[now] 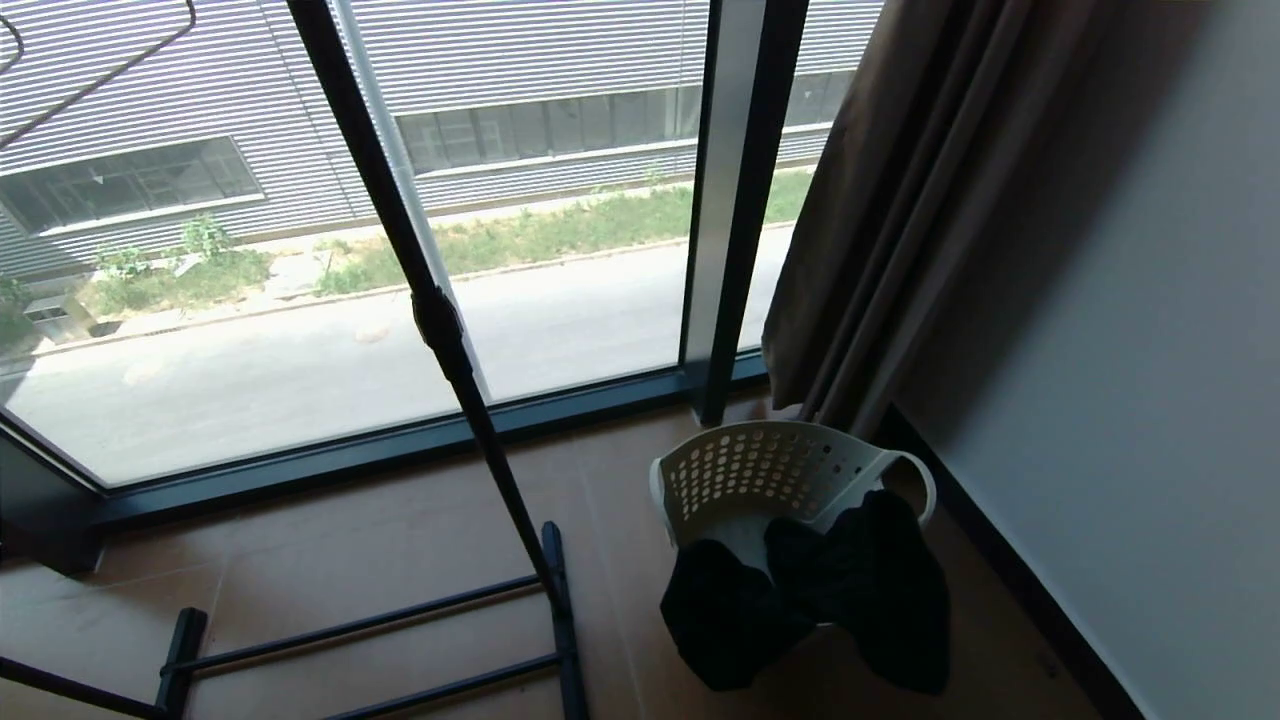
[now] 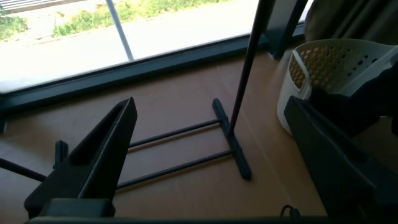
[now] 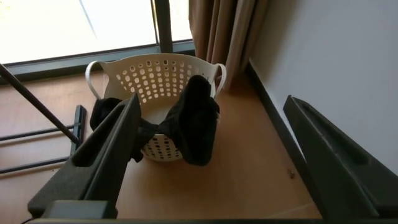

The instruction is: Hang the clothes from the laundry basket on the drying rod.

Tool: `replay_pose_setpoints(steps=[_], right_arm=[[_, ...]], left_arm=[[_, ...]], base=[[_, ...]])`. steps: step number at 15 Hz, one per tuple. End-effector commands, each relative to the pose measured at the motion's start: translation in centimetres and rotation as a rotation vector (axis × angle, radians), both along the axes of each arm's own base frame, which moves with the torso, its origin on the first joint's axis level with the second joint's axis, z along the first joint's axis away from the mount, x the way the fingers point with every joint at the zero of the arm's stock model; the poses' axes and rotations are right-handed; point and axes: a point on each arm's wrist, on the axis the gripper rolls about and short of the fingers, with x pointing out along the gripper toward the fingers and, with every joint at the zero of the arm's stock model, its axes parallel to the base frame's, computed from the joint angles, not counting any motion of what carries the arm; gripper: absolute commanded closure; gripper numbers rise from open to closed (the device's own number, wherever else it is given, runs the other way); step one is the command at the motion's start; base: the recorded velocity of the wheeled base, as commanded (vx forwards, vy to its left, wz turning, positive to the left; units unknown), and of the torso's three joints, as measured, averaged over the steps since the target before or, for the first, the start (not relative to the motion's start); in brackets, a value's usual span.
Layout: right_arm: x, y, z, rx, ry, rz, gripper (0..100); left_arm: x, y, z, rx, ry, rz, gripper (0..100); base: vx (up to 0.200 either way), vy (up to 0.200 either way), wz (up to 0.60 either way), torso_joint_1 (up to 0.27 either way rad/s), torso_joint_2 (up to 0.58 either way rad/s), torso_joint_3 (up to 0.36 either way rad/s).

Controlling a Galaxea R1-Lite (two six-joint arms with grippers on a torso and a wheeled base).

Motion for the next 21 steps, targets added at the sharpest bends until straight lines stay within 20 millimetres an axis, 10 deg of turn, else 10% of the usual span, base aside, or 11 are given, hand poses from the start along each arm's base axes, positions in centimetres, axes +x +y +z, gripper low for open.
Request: replay_pose_setpoints(steps=[1,21], right_arm=[[0.0,0.0,0.0,0.0,-0.001,0.0,0],[0.0,0.0,0.0,-0.003,-0.001,0.002,0]], left_arm=[[0.01,0.0,0.01,0.0,0.001,0.001,0],[0.01,0.0,0.01,0.002,0.001,0.002,0]], base=[[0.0,0.0,0.0,0.002,0.01,-0.198],[0.0,0.0,0.0,0.003,0.0,-0.174]])
